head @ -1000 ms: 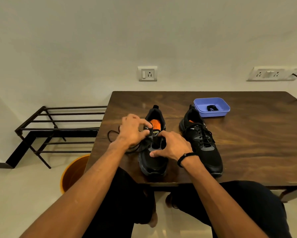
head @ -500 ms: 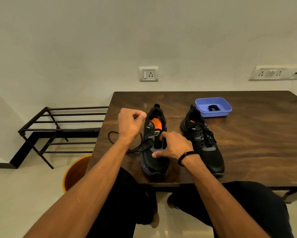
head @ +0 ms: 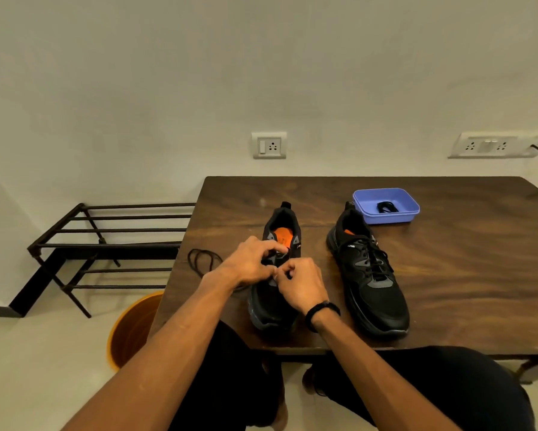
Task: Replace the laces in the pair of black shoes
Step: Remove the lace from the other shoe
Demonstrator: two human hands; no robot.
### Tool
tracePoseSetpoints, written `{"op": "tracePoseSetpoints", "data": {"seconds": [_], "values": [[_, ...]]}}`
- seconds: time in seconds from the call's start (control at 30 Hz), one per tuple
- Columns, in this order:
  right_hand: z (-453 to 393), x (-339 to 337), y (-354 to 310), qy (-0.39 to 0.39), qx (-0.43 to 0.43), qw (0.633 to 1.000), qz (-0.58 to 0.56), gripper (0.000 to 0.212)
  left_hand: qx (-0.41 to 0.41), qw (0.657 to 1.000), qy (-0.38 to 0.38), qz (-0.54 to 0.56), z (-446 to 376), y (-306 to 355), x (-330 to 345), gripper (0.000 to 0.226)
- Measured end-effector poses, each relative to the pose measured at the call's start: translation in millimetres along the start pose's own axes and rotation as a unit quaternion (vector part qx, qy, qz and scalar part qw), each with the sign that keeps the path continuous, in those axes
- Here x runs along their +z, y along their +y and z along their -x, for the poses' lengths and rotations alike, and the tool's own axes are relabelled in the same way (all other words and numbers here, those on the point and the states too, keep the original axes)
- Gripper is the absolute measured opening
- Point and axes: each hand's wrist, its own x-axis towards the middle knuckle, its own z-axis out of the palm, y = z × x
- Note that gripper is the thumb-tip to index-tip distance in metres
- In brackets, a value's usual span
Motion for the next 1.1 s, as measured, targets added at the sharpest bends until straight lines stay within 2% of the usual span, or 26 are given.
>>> {"op": "tracePoseSetpoints", "data": {"seconds": [0.1, 0.2, 0.27, 0.37, 0.47, 0.53, 0.67, 0.7, 0.73, 0.77, 0.83, 0.87, 0.9, 0.97, 1.03, 1.1], "values": [[1.9, 4.5, -0.4, 0.000, -0.014, 1.000, 0.020, 0.018, -0.008, 1.000, -0.017, 0.006, 1.4, -2.0, -0.1, 0.069], [-1.6, 1.9, -0.8, 0.008, -0.012, 1.000, -0.006, 0.006, -0.004, 1.000, -0.014, -0.008, 3.1, -2.5, -1.9, 0.075], [-1.9, 5.1, -2.1, 0.008, 0.004, 0.999, -0.031, 0.014, 0.002, 1.000, -0.007, -0.020, 8.2, 1.3, -4.1, 0.079], [-2.1, 11.7, -2.5, -0.009, 0.077, 0.985, -0.157, 0.018, 0.004, 1.000, 0.001, 0.001, 10.8, 4.0, -5.5, 0.084], [-3.3, 2.4, -6.7, -0.001, 0.182, 0.922, -0.341, 0.016, -0.016, 1.000, -0.001, 0.003, 8.7, 6.9, -5.5, 0.087], [-5.6, -9.1, -8.6, 0.005, 0.199, 0.880, -0.431, 0.015, -0.026, 1.000, -0.003, 0.000, 5.9, 6.9, -4.4, 0.088], [-14.0, -48.4, -19.5, -0.007, 0.124, 0.732, -0.670, 0.012, -0.038, 0.999, -0.008, 0.010, 4.4, 6.0, -5.2, 0.092], [-16.5, -60.8, -20.1, 0.004, 0.091, 0.719, -0.689, 0.012, -0.037, 0.999, -0.009, 0.016, 3.8, 5.5, -4.8, 0.092], [-17.1, -72.6, -22.6, 0.019, 0.060, 0.737, -0.673, 0.013, -0.036, 0.999, -0.011, 0.020, 4.3, 5.0, -4.9, 0.091], [-18.4, -81.7, -21.4, 0.043, 0.031, 0.791, -0.609, 0.012, -0.035, 0.999, -0.013, 0.023, 4.8, 6.0, -4.9, 0.091], [-18.3, -87.2, -17.3, 0.070, -0.033, 0.935, -0.346, 0.011, -0.035, 0.999, -0.014, 0.021, 3.7, 5.1, -5.0, 0.089], [-14.9, -85.3, -17.0, 0.061, -0.073, 0.975, -0.201, 0.010, -0.037, 0.999, -0.015, 0.021, 3.1, 4.9, -5.0, 0.088], [-10.9, -80.2, -17.2, 0.036, -0.116, 0.989, -0.083, 0.007, -0.035, 0.999, -0.015, 0.020, 2.3, 5.5, -4.9, 0.087], [-2.1, -65.3, -18.9, -0.025, -0.178, 0.981, 0.066, 0.009, -0.030, 1.000, -0.008, 0.006, 2.1, 5.8, -4.0, 0.082], [3.3, -50.2, -18.8, -0.074, -0.198, 0.969, 0.131, 0.015, -0.024, 1.000, 0.010, -0.004, 2.1, 4.7, -2.8, 0.071], [6.0, -39.1, -16.9, -0.090, -0.195, 0.961, 0.172, 0.030, -0.020, 1.000, 0.019, 0.003, 3.8, 4.6, -1.4, 0.062]]}}
